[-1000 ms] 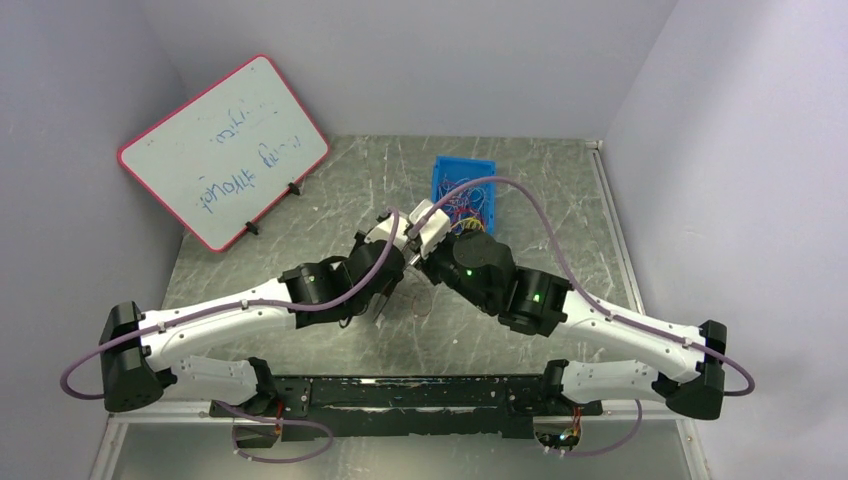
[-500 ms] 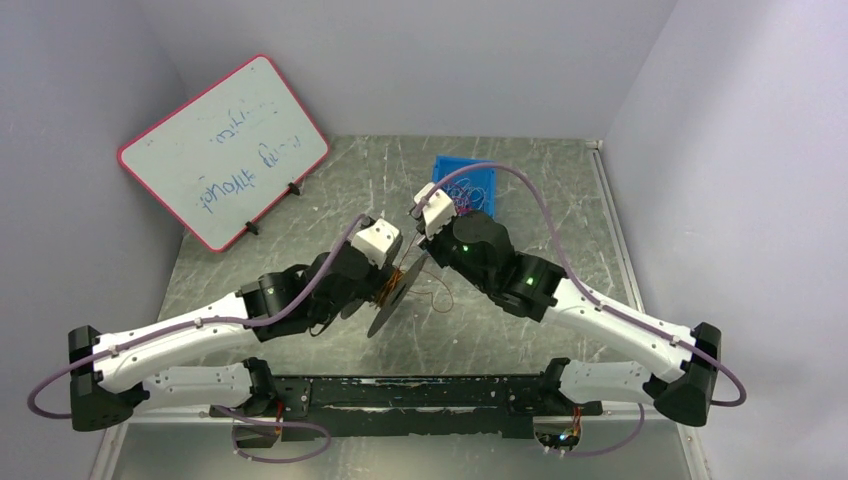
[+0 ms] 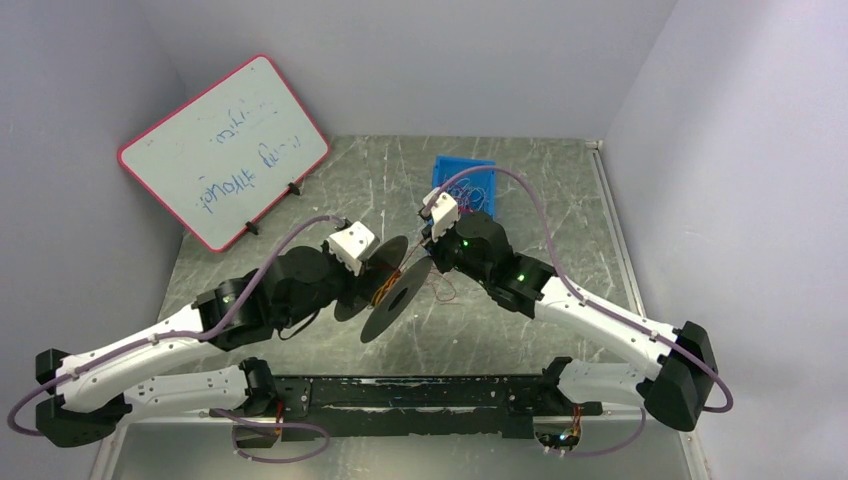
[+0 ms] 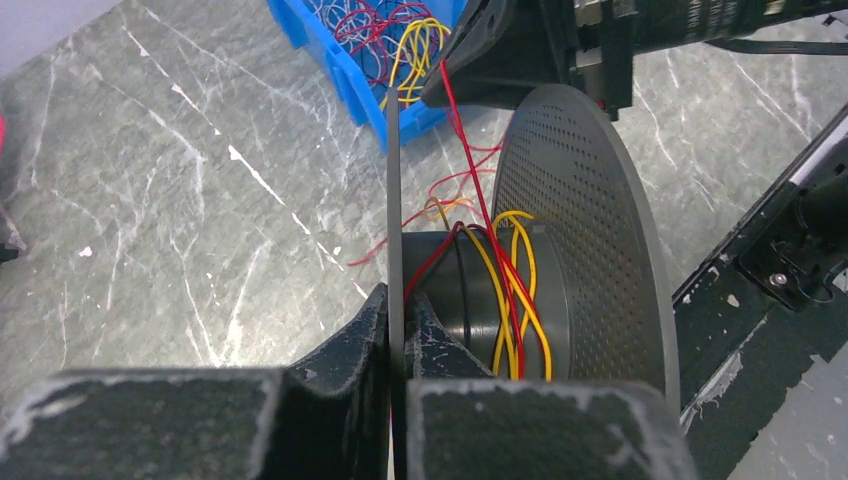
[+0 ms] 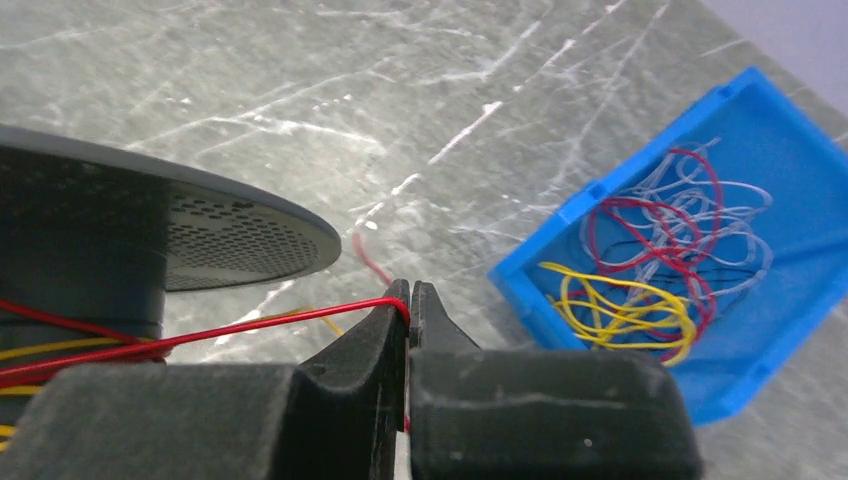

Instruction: Wrap the cables

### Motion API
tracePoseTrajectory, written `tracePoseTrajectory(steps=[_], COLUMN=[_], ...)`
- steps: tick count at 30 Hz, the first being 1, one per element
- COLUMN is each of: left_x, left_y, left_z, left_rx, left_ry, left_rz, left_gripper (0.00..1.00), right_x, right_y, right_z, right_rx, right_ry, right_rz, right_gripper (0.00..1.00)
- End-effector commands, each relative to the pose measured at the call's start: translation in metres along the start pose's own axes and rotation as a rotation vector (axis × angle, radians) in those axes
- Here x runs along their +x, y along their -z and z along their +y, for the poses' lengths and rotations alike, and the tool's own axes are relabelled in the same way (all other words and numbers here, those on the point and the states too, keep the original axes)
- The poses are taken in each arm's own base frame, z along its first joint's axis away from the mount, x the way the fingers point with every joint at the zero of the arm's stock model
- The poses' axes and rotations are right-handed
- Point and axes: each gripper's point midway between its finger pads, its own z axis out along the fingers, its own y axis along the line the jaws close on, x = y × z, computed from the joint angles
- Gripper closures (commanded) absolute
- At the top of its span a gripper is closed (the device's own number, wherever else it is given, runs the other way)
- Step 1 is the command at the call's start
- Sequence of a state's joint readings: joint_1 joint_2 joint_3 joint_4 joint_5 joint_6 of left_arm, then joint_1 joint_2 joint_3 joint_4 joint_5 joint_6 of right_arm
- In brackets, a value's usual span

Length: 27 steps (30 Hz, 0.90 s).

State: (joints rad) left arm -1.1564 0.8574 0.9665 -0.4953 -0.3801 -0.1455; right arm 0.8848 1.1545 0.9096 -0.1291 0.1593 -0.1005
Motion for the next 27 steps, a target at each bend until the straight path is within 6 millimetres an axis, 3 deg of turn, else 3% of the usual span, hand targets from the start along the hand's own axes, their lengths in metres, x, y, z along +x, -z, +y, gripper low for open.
tracePoseTrajectory(steps=[1,13,27], left_x=[-0.012,-0.054,-0.102], left_y=[0.03,0.068,0.1], left_z=[-0.02,-0.04,-0.021], left_rx=[0.167,0.342,0.29], left_ry=[-0.013,0.015,0.101], left_rz=[-0.007,-0.14,-0.303], left_gripper=[0.93,0.93,0.93], right_x=[-0.005,0.033,0.06], right_y=[-0.007,-0.027,-0.038], right_z=[-0.027,-0.015,0.009], right_rx=[0.082,0.012,-0.095], right_ry=[-0.123,-0.305,-0.36], right_rz=[-0.078,-0.098,-0.071], right_gripper=[0.96,0.85,0.74])
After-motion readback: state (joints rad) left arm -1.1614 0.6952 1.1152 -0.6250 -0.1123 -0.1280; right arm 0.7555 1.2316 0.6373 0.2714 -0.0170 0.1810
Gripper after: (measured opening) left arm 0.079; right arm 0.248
